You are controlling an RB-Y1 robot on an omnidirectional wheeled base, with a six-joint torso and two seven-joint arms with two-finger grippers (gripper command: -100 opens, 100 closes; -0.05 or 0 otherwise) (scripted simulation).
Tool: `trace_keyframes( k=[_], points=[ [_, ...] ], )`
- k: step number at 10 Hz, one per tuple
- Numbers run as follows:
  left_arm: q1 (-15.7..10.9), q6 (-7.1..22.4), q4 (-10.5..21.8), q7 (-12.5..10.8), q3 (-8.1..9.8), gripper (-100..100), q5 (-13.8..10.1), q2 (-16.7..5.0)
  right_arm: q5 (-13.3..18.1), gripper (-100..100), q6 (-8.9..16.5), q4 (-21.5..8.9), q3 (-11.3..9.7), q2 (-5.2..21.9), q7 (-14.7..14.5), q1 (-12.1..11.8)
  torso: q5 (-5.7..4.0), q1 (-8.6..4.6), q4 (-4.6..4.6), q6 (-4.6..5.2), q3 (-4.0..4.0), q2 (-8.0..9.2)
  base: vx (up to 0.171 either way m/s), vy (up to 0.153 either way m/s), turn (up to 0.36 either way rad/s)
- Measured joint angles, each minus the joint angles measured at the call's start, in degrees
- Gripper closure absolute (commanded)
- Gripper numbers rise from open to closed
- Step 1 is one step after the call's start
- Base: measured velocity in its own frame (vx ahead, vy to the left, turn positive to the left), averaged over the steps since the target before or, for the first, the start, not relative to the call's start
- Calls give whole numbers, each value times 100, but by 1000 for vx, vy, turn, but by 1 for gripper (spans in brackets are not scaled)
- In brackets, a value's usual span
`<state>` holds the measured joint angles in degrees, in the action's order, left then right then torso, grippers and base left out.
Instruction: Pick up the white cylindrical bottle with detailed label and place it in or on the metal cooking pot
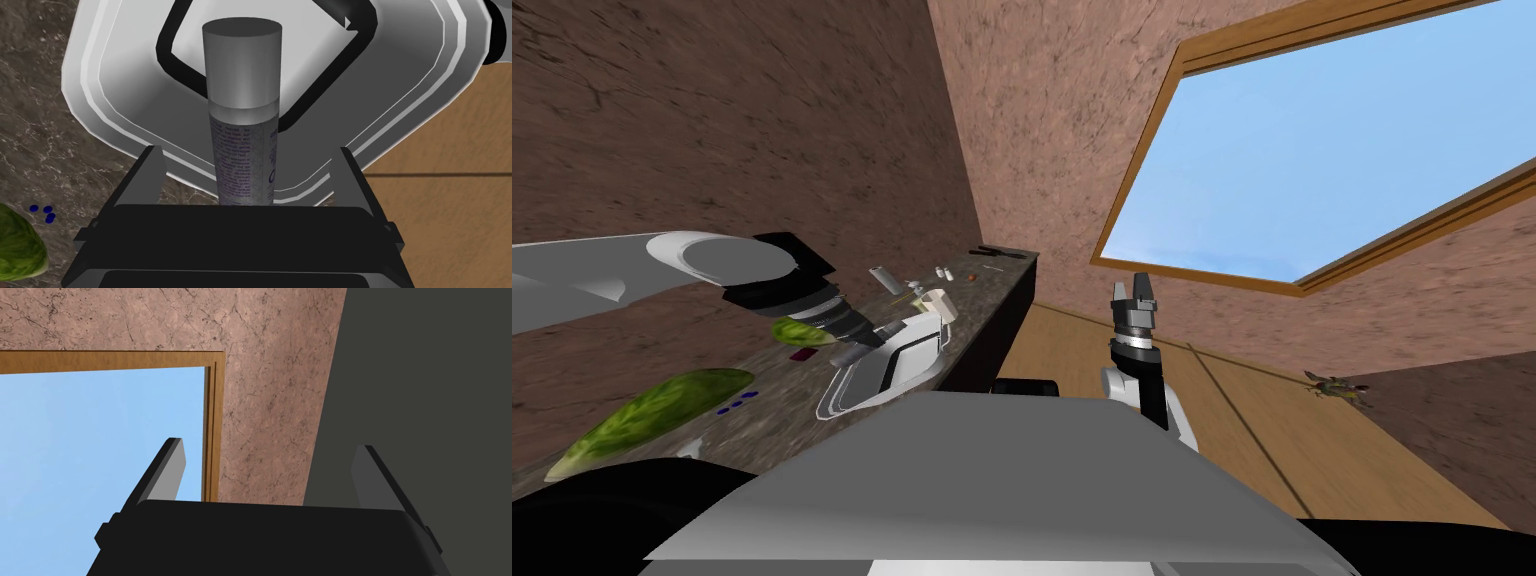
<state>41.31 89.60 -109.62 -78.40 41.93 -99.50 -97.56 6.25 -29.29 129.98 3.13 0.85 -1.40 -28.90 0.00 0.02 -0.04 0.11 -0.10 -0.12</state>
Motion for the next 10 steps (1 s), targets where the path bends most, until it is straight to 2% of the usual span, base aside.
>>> trace_keyframes(
  k=[2,3,4,5,6,7,8,10],
  points=[
    [0,0,0,0,0,-100,0,0,0,0,0,0,0,0,0,0,0,2,2,0,5,8,0,0,0],
    [0,0,0,0,0,0,0,0,0,0,0,0,0,0,0,0,1,2,3,-1,6,10,0,0,0],
    [0,0,0,0,0,-100,0,0,0,0,0,0,0,0,0,0,1,2,3,-1,7,10,132,80,-368],
    [189,-141,-147,150,-166,-100,209,227,0,0,0,0,0,1,0,1,8,31,-6,7,-14,-26,162,104,-286],
    [376,-252,-239,326,-275,-100,396,355,0,0,0,0,1,1,0,-1,12,42,-11,2,-26,-44,73,61,-34],
    [570,-355,-235,493,-388,-100,482,397,0,0,0,0,1,1,0,-1,10,31,-8,-2,-17,-27,0,-5,2],
    [744,-511,-192,579,-564,-100,476,339,0,0,0,0,0,0,0,0,4,10,-2,-1,-3,-5,0,0,0],
    [912,-879,-215,562,-951,-100,476,306,0,0,0,0,0,0,0,0,1,2,2,-2,4,7,0,0,0]
  ],
)
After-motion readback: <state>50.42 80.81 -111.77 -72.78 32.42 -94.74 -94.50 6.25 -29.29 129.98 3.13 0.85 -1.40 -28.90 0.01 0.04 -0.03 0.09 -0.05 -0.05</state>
